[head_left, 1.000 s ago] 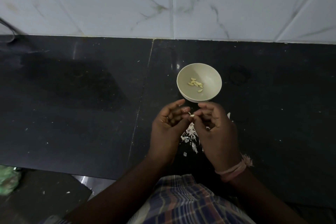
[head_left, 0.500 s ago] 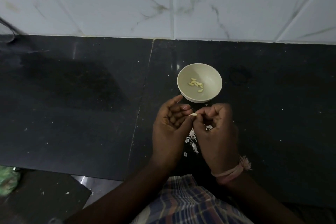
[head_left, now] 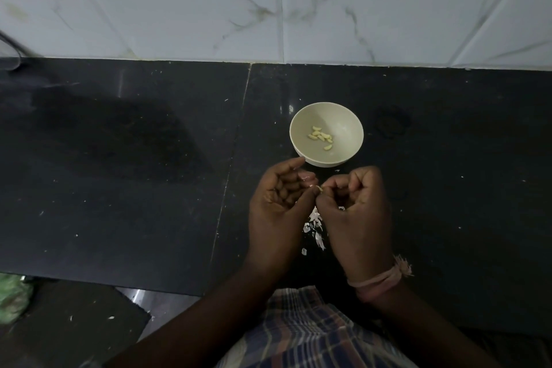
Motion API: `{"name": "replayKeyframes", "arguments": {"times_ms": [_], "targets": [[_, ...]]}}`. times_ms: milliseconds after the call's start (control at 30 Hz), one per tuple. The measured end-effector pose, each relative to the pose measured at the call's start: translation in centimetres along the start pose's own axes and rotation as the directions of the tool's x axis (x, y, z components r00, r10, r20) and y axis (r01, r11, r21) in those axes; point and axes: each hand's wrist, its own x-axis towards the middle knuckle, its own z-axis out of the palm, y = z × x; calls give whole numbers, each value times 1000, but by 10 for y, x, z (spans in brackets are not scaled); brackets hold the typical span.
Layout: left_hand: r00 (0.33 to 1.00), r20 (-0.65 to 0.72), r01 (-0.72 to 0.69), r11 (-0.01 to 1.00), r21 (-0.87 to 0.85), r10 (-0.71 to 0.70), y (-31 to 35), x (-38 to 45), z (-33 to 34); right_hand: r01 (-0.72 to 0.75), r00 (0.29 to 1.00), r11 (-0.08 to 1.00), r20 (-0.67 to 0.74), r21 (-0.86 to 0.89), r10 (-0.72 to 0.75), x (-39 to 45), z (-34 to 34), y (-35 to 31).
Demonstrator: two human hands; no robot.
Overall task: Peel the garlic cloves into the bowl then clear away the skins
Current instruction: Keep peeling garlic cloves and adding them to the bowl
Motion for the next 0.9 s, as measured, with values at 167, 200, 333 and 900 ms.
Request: {"name": "replayKeyframes", "arguments": {"times_ms": [167, 200, 333, 900], "targets": [[994, -35, 98, 989, -114, -102, -2, 4, 3, -17, 1000, 990, -14, 140, 19, 1, 0, -2], [990, -48, 125, 982, -144, -133, -3, 4, 5, -5, 1000, 991, -17, 135, 7, 1, -1, -2], [966, -66, 223, 935, -277, -250, -5, 4, 8, 80, 997, 997, -1, -4, -80, 0, -3, 3], [921, 103, 385, 840, -381, -376, -3, 18, 3, -14, 1000, 985, -16, 171, 17, 13, -4, 6]]}}
